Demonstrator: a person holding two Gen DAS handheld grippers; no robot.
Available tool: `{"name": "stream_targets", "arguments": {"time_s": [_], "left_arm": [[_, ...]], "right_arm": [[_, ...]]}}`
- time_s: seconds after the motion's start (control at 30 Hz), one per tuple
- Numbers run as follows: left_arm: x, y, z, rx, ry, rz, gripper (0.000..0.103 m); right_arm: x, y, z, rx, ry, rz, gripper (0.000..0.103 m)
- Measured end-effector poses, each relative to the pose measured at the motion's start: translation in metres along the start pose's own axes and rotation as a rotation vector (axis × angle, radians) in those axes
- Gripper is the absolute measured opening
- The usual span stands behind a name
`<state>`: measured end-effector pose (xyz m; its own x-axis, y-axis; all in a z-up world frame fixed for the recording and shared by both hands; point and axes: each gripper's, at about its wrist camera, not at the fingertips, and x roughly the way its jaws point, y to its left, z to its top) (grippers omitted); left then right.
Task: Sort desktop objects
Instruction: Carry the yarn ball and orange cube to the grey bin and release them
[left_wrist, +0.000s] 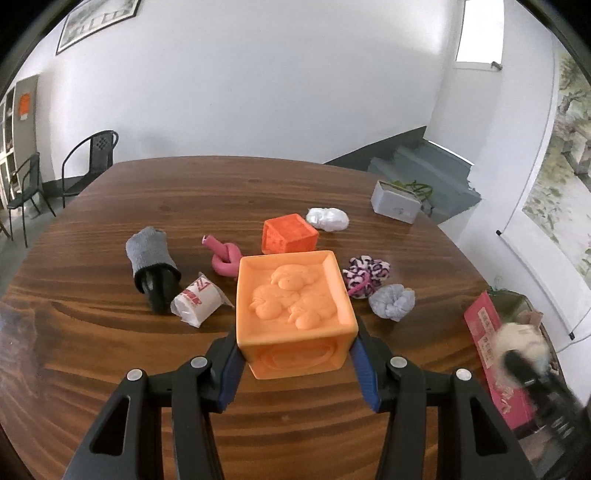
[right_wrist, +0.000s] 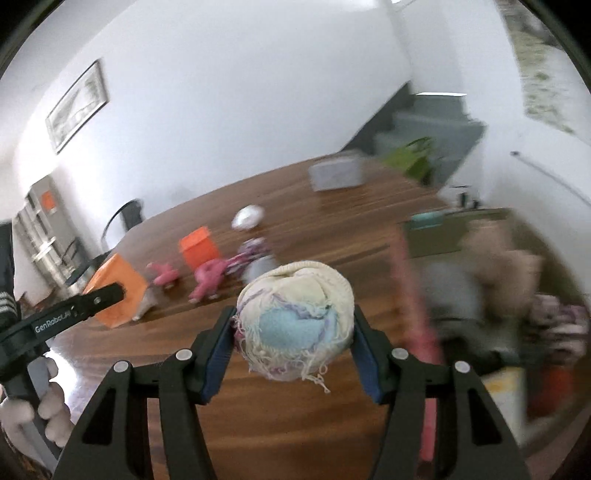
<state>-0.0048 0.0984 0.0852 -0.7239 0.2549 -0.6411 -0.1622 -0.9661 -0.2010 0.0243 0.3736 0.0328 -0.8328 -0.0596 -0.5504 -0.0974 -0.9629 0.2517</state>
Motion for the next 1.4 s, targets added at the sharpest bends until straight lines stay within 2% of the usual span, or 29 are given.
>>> {"name": "stream_targets", "arguments": {"time_s": [0.13, 0.23, 0.37, 0.43, 0.5, 0.63, 0.9, 1.4], "left_arm": [[0.0, -0.005, -0.002, 0.013, 0.005, -0.005, 0.053], [0.0, -0.008, -0.004, 0.023, 0.008, -0.009, 0.053], [0.0, -0.013, -0.007, 0.036, 0.013, -0.014, 0.053], [0.0, -0.016, -0.008, 0.042, 0.015, -0.016, 0.053], [0.0, -0.018, -0.009, 0.049, 0.017, -0.019, 0.053], [0.002, -0.023, -0.011, 0.055, 0.027, -0.012, 0.053], [0.004, -0.051, -0.014, 0.103, 0.041, -0.023, 0.053], [0.017, -0.177, -0.005, 0.269, 0.062, -0.158, 0.053]], "right_arm": [[-0.036, -0.042, 0.01, 0.055, -0.072, -0.113, 0.063], [-0.043, -0.068, 0.013, 0.077, -0.085, -0.199, 0.063], [-0.035, -0.094, 0.011, 0.133, -0.046, -0.232, 0.065], [-0.031, -0.106, 0.009, 0.18, -0.039, -0.247, 0.07], [-0.032, -0.11, 0.007, 0.201, -0.047, -0.253, 0.077], [-0.042, -0.109, 0.007, 0.179, -0.108, -0.298, 0.079], [-0.049, -0.128, 0.0, 0.228, -0.137, -0.302, 0.08], [-0.075, -0.165, -0.01, 0.281, -0.171, -0.277, 0.08]]}}
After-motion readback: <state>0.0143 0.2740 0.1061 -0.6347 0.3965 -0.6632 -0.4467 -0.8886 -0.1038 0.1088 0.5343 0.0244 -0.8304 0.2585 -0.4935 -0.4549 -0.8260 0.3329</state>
